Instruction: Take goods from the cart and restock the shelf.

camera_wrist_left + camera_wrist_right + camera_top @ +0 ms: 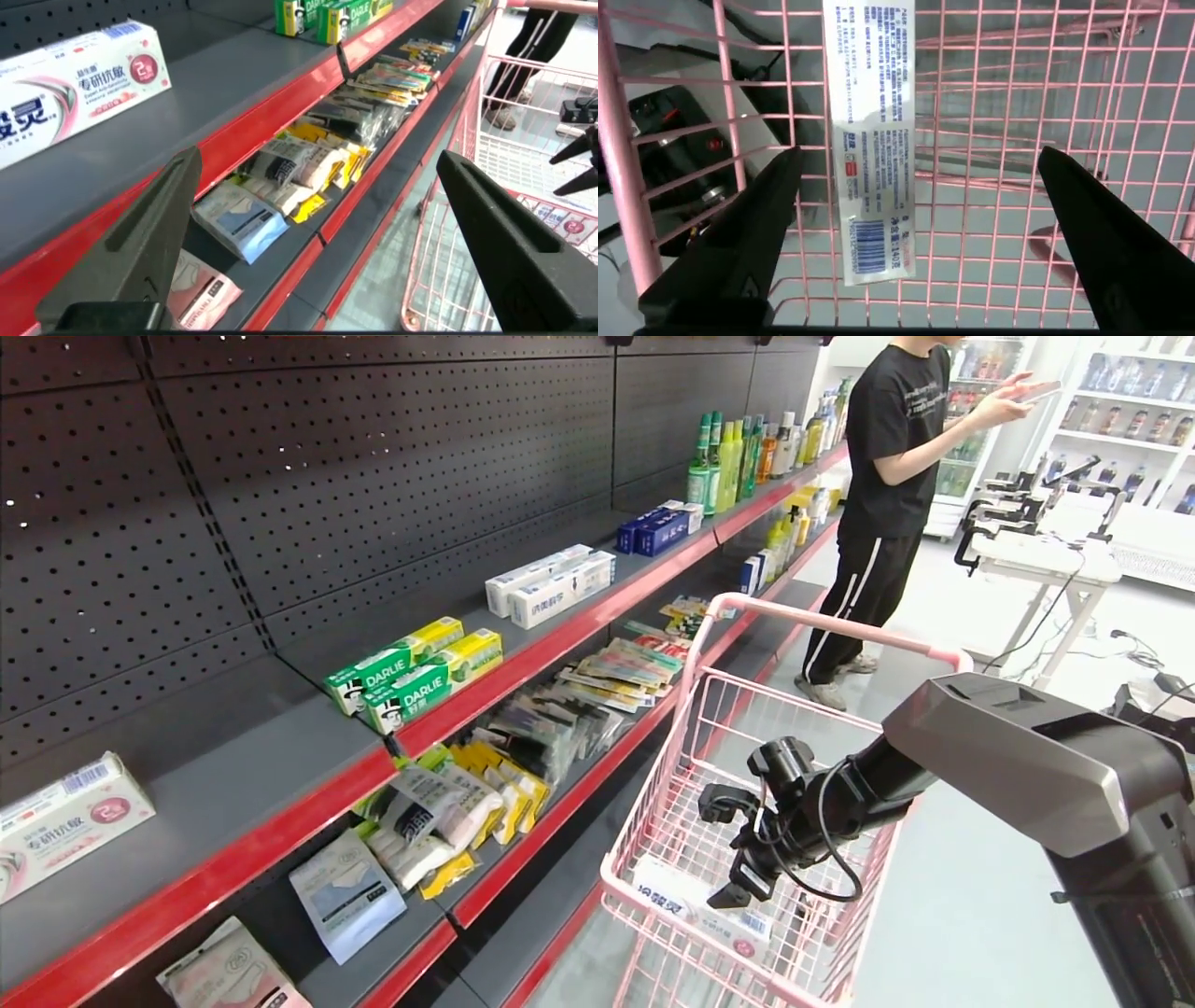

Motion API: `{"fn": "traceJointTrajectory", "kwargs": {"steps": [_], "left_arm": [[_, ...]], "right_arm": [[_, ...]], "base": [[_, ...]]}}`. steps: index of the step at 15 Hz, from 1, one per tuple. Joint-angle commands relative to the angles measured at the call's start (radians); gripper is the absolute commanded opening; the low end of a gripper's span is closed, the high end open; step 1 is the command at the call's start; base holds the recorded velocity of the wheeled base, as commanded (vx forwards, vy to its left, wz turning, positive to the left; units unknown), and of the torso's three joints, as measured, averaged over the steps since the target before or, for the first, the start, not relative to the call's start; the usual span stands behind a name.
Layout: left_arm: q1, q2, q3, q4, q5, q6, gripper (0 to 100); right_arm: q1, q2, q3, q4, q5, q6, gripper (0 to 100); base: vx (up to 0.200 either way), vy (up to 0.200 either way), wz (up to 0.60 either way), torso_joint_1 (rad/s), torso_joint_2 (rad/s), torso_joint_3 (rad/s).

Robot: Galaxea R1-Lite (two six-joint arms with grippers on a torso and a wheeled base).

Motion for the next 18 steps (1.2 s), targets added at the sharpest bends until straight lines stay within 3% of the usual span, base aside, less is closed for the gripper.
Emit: {"fn": "traceJointTrajectory", "kwargs": {"steps": [1, 18], "left_arm": [[0.0, 0.0, 0.0, 0.0, 0.0, 0.0, 100], [0.0, 0.0, 0.0, -0.002, 0.006, 0.011, 100]], "right_arm": [[0.004, -0.003, -0.005, -0.001, 0.0, 0.0, 100], [-0.001, -0.003, 0.011, 0.002, 0.043, 0.005, 100]], "base": [[0.0, 0.0, 0.0, -0.11, 0.3, 0.159], [0.0, 0.0, 0.0, -0.073, 0.19, 0.11]]}}
